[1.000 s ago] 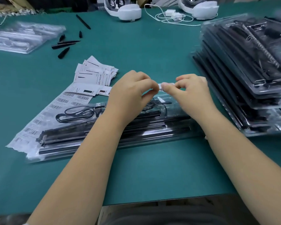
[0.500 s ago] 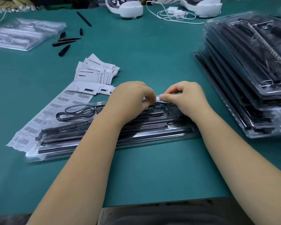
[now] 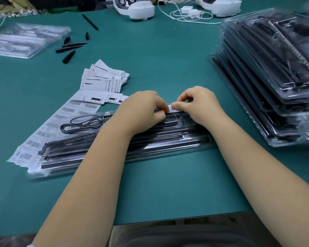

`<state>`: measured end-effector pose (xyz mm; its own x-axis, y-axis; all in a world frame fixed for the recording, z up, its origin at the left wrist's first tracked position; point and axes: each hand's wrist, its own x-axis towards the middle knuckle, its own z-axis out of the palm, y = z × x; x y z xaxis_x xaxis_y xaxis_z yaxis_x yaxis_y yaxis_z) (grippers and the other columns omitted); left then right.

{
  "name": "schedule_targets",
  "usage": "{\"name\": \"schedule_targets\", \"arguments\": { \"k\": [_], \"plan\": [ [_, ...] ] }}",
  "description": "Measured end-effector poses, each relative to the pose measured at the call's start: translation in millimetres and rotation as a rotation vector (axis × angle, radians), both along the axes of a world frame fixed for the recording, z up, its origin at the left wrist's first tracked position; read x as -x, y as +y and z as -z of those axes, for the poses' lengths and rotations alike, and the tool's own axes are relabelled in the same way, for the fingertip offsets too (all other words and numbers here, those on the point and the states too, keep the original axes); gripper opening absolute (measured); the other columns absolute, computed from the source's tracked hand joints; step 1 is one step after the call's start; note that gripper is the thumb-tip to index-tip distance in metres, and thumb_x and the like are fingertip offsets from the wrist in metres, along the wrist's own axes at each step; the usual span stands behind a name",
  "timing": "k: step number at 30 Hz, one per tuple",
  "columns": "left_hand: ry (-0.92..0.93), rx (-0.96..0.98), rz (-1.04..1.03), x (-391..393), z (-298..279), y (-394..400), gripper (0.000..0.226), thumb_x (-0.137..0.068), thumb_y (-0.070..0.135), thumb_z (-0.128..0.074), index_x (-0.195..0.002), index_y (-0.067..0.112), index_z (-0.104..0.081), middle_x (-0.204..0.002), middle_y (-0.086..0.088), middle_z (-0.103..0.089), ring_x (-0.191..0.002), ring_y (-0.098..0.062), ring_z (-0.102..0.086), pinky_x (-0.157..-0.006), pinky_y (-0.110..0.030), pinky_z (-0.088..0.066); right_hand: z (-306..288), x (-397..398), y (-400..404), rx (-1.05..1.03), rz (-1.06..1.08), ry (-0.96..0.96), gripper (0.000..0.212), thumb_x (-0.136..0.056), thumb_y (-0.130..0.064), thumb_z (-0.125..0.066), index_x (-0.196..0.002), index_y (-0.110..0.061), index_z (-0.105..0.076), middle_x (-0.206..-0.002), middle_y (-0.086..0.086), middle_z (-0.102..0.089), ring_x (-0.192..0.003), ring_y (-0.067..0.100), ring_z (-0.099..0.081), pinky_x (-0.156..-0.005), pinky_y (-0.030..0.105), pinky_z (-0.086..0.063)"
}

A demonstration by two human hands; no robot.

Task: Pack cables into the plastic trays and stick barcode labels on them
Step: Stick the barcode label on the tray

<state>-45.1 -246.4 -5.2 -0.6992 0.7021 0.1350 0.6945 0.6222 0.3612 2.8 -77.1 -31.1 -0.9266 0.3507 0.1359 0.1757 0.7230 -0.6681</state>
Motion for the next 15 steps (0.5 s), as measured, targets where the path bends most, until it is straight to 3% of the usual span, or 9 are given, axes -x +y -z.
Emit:
{"name": "schedule_targets", "arguments": {
  "k": [4, 6, 10, 13, 15],
  "plan": [
    [-0.151, -0.070, -0.046, 0.5, -2.5, -5.7, 0.017, -0.078, 0.040, -0.057, -0.080, 0.037, -0.074, -0.088, 0.014, -0.058, -0.078, -0.002, -0.054, -0.076, -0.033, -0.049, 0.9, 0.4, 1.7, 0.065, -0.059, 0.003, 0.011, -0.084, -0.030, -0.069, -0.085, -0.027, -0.058, -0.091, -0.007, -0.056, -0.085, 0.011, -0.050, -0.072, 0.025, -0.037],
    [-0.150, -0.080, -0.075, -0.8, -3.4, -5.0, 0.025, -0.072, 0.049, -0.052, -0.072, 0.033, -0.071, -0.087, 0.013, -0.061, -0.078, -0.004, -0.055, -0.076, -0.034, -0.050, 1.2, 0.6, 3.0, 0.095, -0.074, -0.010, 0.017, -0.086, -0.025, -0.065, -0.100, -0.028, -0.056, -0.102, -0.004, -0.054, -0.089, 0.012, -0.050, -0.077, 0.025, -0.037],
    [-0.100, -0.057, -0.104, 1.4, -3.7, -4.9, 0.031, -0.073, 0.051, -0.049, -0.060, 0.027, -0.062, -0.083, 0.008, -0.061, -0.078, -0.011, -0.055, -0.071, -0.034, -0.048, 0.6, -0.8, 4.0, 0.152, -0.067, -0.024, 0.018, -0.091, -0.014, -0.055, -0.100, -0.030, -0.057, -0.108, -0.001, -0.054, -0.091, 0.012, -0.051, -0.081, 0.023, -0.038],
    [-0.012, -0.094, -0.184, 8.0, 2.1, -5.8, 0.026, -0.087, 0.037, -0.055, -0.069, 0.019, -0.061, -0.082, 0.009, -0.056, -0.088, -0.019, -0.053, -0.069, -0.033, -0.041, 0.7, -3.3, 5.3, 0.228, -0.019, 0.011, 0.025, -0.093, -0.009, -0.045, -0.097, -0.028, -0.061, -0.099, -0.008, -0.057, -0.090, 0.008, -0.052, -0.071, 0.018, -0.038],
    [0.010, -0.118, -0.218, 10.6, 5.7, -3.9, 0.019, -0.090, 0.038, -0.056, -0.092, 0.021, -0.066, -0.097, 0.005, -0.060, -0.101, -0.021, -0.050, -0.080, -0.034, -0.040, -0.8, -4.2, 4.1, 0.296, 0.001, 0.032, 0.016, -0.094, -0.017, -0.049, -0.098, -0.025, -0.063, -0.092, -0.014, -0.058, -0.081, 0.001, -0.052, -0.068, 0.017, -0.037]
  ]
}}
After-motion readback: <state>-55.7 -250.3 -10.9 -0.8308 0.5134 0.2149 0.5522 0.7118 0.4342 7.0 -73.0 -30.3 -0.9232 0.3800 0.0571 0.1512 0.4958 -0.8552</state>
